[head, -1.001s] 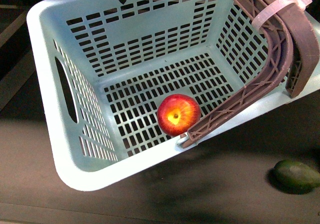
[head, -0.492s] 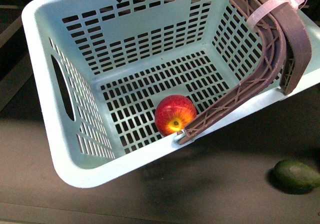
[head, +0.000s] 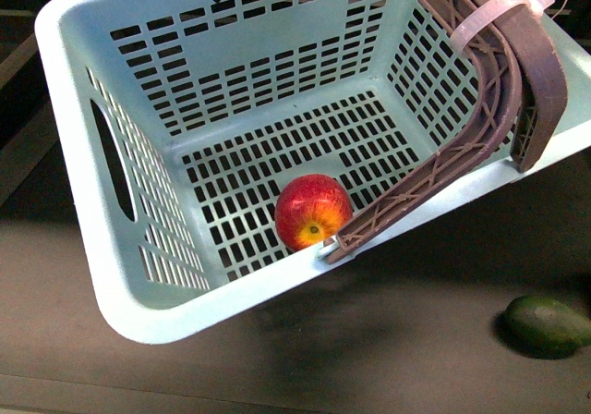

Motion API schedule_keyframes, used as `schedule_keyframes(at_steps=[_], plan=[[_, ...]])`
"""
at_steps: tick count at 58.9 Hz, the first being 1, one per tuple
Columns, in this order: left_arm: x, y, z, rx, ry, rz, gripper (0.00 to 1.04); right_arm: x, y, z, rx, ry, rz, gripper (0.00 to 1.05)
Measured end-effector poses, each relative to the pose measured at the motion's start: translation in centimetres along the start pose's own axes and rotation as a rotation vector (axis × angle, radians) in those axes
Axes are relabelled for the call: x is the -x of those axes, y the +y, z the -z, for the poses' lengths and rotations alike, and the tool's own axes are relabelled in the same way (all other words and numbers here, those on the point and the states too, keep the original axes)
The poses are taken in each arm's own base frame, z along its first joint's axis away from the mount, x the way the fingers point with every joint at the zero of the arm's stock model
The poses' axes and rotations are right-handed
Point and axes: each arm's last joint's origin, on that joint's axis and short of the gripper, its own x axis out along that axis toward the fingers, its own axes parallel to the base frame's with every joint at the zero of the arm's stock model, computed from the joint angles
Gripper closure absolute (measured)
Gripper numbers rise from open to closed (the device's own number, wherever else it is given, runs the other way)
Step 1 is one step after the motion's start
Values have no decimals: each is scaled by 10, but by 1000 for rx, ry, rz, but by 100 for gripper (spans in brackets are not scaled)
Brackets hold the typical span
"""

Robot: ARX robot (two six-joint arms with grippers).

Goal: Pick apple with right arm and hold basket with left

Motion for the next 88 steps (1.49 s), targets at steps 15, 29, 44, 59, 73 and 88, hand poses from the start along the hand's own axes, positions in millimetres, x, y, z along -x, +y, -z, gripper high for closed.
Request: schedule_keyframes(at_steps=[15,29,44,59,73,88], plan=[[0,0,0,0,0,0,88,14,0,9,0,-15,0,103],[0,0,0,0,0,0,88,22,0,6,0,-25,-1,103],[0,0,0,0,0,0,88,30,0,5,0,-30,-1,103],[0,0,0,0,0,0,88,37,0,5,0,-30,-1,103],[0,0,0,0,0,0,88,41,0,6,0,-31,-1,103],[0,0,0,0,-1,-1,88,53,0,9,0,-25,1,103]])
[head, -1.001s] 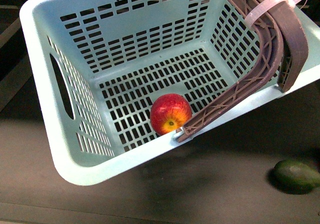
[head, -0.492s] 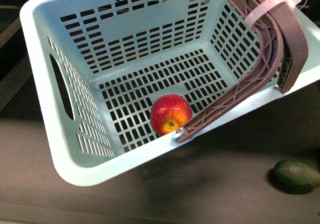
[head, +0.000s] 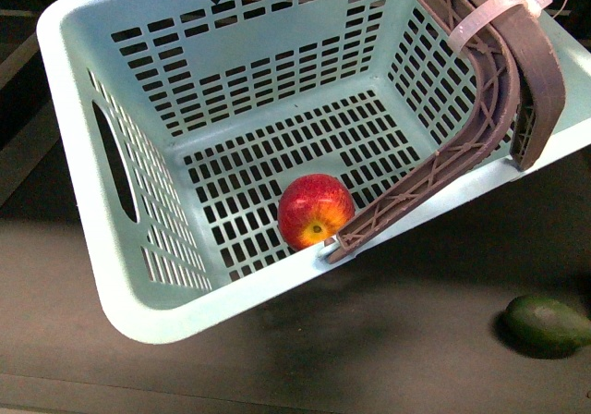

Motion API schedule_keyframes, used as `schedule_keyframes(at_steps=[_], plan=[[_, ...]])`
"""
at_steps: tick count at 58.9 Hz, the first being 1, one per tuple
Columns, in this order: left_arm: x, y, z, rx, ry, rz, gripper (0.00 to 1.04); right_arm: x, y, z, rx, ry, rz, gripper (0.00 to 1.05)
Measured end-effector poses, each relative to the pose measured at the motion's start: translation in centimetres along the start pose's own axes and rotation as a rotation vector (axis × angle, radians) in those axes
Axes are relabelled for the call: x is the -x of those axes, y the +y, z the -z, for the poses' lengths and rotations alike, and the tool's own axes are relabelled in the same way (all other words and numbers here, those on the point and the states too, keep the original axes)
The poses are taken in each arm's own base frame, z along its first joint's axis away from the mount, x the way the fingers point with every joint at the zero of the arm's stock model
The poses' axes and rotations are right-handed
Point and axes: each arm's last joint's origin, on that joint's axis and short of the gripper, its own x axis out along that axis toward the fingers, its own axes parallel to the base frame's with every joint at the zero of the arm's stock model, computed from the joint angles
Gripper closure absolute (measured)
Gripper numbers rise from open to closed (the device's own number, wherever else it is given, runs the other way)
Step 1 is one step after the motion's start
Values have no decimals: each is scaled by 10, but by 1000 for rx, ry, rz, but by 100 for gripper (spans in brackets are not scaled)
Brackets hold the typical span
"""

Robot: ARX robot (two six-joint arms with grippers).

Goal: Pick apple with right arm and hold basket with left

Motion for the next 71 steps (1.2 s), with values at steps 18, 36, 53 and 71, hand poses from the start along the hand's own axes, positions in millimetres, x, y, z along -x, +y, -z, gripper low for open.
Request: schedule_keyframes(at_steps=[18,36,53,71], plan=[[0,0,0,0,1,0,88,0,0,0,0,0,0,87],[0,0,0,0,1,1,88,0,0,0,0,0,0,35],[0,0,0,0,2,1,88,0,0,0,0,0,0,9],[-1,5,-12,-39,-77,164,89,0,0,0,0,0,0,9]])
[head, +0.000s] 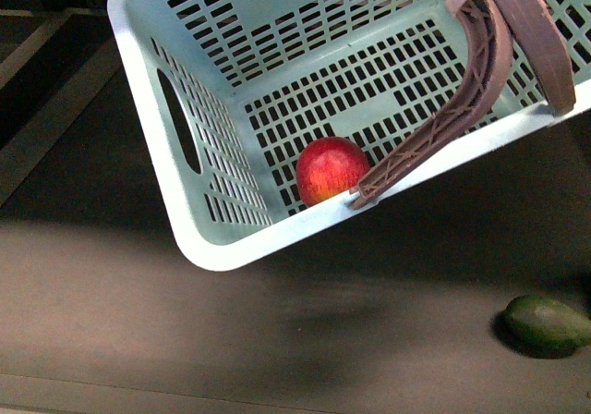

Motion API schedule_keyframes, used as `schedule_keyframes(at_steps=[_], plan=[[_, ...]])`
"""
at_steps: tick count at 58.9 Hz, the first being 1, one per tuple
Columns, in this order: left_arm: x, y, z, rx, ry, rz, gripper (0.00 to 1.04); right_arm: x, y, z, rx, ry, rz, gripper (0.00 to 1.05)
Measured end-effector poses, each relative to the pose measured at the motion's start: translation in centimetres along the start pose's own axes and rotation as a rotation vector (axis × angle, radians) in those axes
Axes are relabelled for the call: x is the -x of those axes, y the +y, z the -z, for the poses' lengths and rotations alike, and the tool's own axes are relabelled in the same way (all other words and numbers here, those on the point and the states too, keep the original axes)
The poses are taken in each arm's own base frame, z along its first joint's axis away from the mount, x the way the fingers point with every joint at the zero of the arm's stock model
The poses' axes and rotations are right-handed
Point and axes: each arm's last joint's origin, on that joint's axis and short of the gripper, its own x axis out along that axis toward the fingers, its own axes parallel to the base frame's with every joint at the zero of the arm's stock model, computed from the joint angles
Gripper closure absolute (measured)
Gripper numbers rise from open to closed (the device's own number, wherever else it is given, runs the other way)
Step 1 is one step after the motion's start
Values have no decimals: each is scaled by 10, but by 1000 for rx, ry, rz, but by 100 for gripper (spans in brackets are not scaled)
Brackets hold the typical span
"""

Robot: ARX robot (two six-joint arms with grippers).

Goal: Pick apple with right arm and hold basket with left

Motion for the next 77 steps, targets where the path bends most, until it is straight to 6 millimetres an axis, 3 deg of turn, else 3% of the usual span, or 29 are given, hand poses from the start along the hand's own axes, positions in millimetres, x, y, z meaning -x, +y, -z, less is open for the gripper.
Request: schedule_keyframes(at_steps=[10,18,28,35,41,58,77], plan=[[6,29,-28,153,-107,-130,89,0,0,0,0,0,0,9],[18,80,-66,318,-279,-298,89,0,0,0,0,0,0,9],[29,125,-100,451,-458,-430,89,0,0,0,0,0,0,9],[21,153,-102,554,-482,-484,89,0,0,0,0,0,0,9],[17,166,-99,597,-490,-524,89,0,0,0,0,0,0,9],[25,181,-103,627,-584,-620,89,0,0,0,0,0,0,9],[22,195,-90,712,-546,-667,89,0,0,0,0,0,0,9]])
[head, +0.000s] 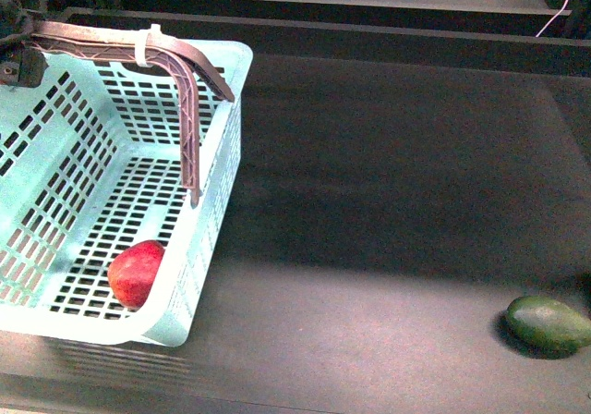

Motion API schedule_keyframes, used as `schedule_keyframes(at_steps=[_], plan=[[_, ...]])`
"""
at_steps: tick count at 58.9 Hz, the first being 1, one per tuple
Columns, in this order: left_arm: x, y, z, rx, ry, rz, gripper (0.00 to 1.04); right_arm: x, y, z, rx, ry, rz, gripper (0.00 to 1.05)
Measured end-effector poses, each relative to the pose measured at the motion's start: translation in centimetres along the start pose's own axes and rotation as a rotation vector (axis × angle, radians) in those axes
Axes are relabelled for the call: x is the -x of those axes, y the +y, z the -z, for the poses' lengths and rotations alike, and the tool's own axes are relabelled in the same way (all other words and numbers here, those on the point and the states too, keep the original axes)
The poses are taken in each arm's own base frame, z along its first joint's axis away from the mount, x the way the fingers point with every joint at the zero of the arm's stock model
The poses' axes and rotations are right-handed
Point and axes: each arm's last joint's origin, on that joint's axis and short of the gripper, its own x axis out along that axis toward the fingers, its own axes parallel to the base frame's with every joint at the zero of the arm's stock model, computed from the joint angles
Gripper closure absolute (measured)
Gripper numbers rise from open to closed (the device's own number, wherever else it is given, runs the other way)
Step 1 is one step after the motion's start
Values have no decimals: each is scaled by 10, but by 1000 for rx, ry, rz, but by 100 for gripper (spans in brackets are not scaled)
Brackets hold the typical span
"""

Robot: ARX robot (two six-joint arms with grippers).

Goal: Pick apple with right arm and hold basket with left

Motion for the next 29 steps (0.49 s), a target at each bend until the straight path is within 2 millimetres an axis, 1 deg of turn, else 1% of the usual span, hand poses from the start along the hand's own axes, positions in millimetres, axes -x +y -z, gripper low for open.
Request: schedule_keyframes(at_steps=[17,24,27,29], plan=[[1,3,0,-4,-8,-33,88,0,0,0,0,0,0,9],[9,0,-1,-6,-11,-43,61,0,0,0,0,0,0,9],[14,-1,-3,-3,-9,-51,54,0,0,0,0,0,0,9],[20,-3,-4,-3,-9,-60,47,0,0,0,0,0,0,9]])
